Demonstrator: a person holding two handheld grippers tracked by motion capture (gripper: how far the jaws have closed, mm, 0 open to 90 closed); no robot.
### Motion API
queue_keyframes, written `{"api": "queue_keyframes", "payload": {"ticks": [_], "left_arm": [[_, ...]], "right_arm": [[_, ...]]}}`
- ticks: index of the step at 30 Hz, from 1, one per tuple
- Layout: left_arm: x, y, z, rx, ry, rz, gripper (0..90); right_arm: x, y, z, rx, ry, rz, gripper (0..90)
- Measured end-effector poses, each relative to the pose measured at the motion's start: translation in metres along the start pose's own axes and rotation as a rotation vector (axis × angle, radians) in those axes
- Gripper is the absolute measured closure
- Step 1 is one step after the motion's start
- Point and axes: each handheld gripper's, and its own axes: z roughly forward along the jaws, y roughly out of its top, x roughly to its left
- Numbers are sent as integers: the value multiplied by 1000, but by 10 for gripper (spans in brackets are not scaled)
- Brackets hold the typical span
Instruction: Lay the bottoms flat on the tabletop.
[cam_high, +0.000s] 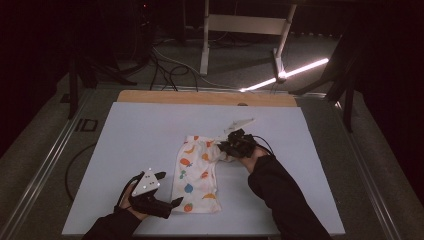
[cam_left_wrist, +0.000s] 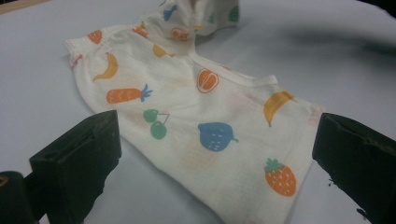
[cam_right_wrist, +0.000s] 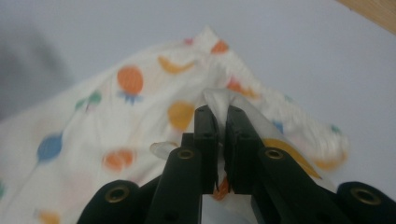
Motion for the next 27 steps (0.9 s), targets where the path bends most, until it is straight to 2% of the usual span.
{"api": "queue_keyframes", "payload": {"ticks": [2, 6, 8, 10, 13, 15, 18, 22, 24, 27], "left_arm": [[0, 0, 0, -2, -1, -3, 18], [0, -1, 1, 2, -8, -3, 18], [0, -2, 1, 5, -8, -3, 18], [1, -2, 1, 3, -9, -4, 18], [1, -2, 0, -5, -8, -8, 18], [0, -2, 0, -3, -11, -4, 18], [-1, -1, 0, -13, -10, -6, 18], [-1, 0, 0, -13, -7, -3, 19], [-1, 0, 0, -14, -7, -3, 19], [-1, 1, 1, -12, -5, -3, 19]], "right_arm": [[-6, 8, 10, 0, -19, -2, 835], [-20, 13, 30, 25, -21, 50, 831], [-25, 14, 39, 37, -14, 64, 794], [-26, 14, 44, 31, 6, 72, 590], [-26, 16, 40, -20, 9, 75, 452], [-25, 17, 31, -46, -9, 66, 398], [-21, 15, 15, -103, -19, 48, 410], [-6, 1, -1, -141, 5, -3, 548], [5, -8, -1, -151, 34, -28, 607], [19, -22, 7, -145, 76, -102, 656]]}}
